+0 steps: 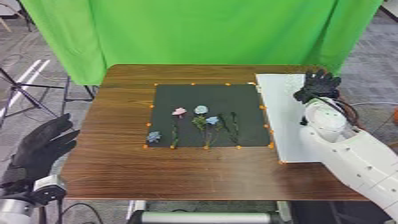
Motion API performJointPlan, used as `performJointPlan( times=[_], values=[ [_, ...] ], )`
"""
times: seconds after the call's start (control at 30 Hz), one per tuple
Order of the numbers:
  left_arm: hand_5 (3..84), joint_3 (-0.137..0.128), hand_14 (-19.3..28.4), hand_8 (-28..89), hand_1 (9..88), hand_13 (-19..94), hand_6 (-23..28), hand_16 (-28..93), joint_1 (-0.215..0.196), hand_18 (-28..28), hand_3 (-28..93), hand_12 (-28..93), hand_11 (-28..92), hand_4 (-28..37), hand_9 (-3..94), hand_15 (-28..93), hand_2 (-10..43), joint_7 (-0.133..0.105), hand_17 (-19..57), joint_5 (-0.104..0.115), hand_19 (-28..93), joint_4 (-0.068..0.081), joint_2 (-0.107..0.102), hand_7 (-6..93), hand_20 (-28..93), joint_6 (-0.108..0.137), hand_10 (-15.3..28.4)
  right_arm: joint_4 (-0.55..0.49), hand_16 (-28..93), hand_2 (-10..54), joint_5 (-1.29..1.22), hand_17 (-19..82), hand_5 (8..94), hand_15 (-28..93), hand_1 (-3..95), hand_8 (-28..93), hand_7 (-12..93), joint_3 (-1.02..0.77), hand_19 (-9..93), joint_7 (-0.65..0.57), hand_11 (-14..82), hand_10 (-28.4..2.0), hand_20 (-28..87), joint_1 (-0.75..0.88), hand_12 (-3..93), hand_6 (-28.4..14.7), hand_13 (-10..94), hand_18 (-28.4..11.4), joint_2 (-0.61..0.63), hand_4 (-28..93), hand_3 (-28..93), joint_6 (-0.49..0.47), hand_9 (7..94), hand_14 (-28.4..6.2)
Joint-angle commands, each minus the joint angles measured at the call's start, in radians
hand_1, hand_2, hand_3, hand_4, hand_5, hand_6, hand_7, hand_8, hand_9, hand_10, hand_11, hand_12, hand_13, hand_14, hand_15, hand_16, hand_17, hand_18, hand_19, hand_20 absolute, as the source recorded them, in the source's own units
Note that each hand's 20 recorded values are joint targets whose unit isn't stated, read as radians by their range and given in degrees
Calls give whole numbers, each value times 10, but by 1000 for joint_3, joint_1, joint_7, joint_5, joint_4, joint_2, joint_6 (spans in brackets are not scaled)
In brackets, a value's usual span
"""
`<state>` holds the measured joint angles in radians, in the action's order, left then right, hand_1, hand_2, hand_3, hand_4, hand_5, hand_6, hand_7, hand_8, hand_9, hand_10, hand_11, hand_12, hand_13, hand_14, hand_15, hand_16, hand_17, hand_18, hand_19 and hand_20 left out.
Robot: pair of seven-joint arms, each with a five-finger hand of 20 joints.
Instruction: Arrange flowers
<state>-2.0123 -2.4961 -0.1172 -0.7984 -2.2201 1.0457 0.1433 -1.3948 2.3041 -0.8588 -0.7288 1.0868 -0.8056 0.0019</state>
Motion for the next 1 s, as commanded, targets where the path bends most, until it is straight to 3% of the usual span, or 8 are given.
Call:
performJointPlan(
  times=[0.03, 0.1, 0.23, 0.37, 0.43, 0.53, 0.63, 1.0],
  values=[
    [294, -3, 141, -129, 274, 215, 22, 10, -9, 195, 719, 160, 239, -265, 245, 319, 5, -2, -84, 3, 432, -6, 8, 248, 89, 8, 110, 37, 284, -95, -85, 30, 181, 48, 272, -62, 171, -75, 515, 7, 59, -171, 193, 36, 280, -94, 264, -223, 19, -260, 886, -19, 190, -159],
    [294, -4, 140, -129, 273, 214, 22, 10, -9, 195, 720, 160, 239, -265, 246, 319, 5, -1, -84, 3, 432, -6, 7, 248, 89, 7, 110, 45, 244, -95, -117, 67, 212, 137, 273, -88, 204, -96, 546, 26, 103, -157, 215, 41, 238, -90, 382, -202, 14, -269, 885, -71, 257, -116],
    [294, -2, 141, -129, 274, 214, 22, 10, -17, 196, 719, 161, 240, -266, 245, 321, 5, -11, -84, 12, 432, -7, -4, 249, 89, 15, 110, 60, 175, -82, -162, 125, 278, 267, 263, -120, 254, -116, 601, 83, 180, -145, 246, 58, 200, -81, 489, -183, 10, -277, 872, -86, 363, -89],
    [294, -5, 140, -128, 273, 214, 22, 10, -15, 195, 721, 160, 239, -265, 247, 319, 4, -7, -84, 10, 432, -6, -5, 249, 89, 12, 110, 59, 159, -80, -129, 159, 341, 329, 289, -149, 301, -88, 656, 152, 230, -126, 273, 77, 191, -54, 560, -180, 25, -280, 878, -9, 440, -73],
    [294, -8, 141, -129, 274, 214, 22, 10, -16, 195, 721, 160, 241, -266, 248, 319, 4, -6, -84, 9, 431, -6, -3, 248, 89, 9, 111, 62, 177, -77, -89, 202, 436, 413, 346, -185, 359, -68, 712, 193, 293, -96, 310, 87, 198, 0, 661, -174, 30, -280, 874, 86, 556, -45],
    [295, -10, 140, -128, 274, 214, 22, 10, -12, 195, 721, 159, 241, -266, 248, 319, 5, 0, -84, 7, 432, -7, -3, 248, 89, 4, 111, 25, 289, -83, -71, 251, 568, 437, 450, -67, 470, -72, 749, 243, 200, -64, 378, 121, 394, 24, 751, -171, 42, -281, 805, 179, 745, -19],
    [296, -12, 140, -128, 273, 215, 22, 10, -10, 195, 722, 159, 242, -266, 248, 319, 4, 0, -84, 8, 432, -5, -9, 249, 89, 2, 111, -46, 288, -91, -68, 309, 692, 496, 498, -34, 476, -93, 787, 277, 168, -52, 431, 160, 474, 32, 821, -170, 49, -282, 807, 223, 859, -16],
    [297, -3, 140, -129, 274, 215, 22, 10, 14, 195, 721, 157, 242, -267, 249, 320, 5, 18, -84, 3, 431, 3, -20, 249, 89, -15, 111, -247, 302, -95, 1, 324, 732, 527, 496, -40, 461, 7, 798, 438, 174, -46, 455, 126, 498, 28, 839, -174, -44, -283, 831, 299, 883, -10]
  ],
)
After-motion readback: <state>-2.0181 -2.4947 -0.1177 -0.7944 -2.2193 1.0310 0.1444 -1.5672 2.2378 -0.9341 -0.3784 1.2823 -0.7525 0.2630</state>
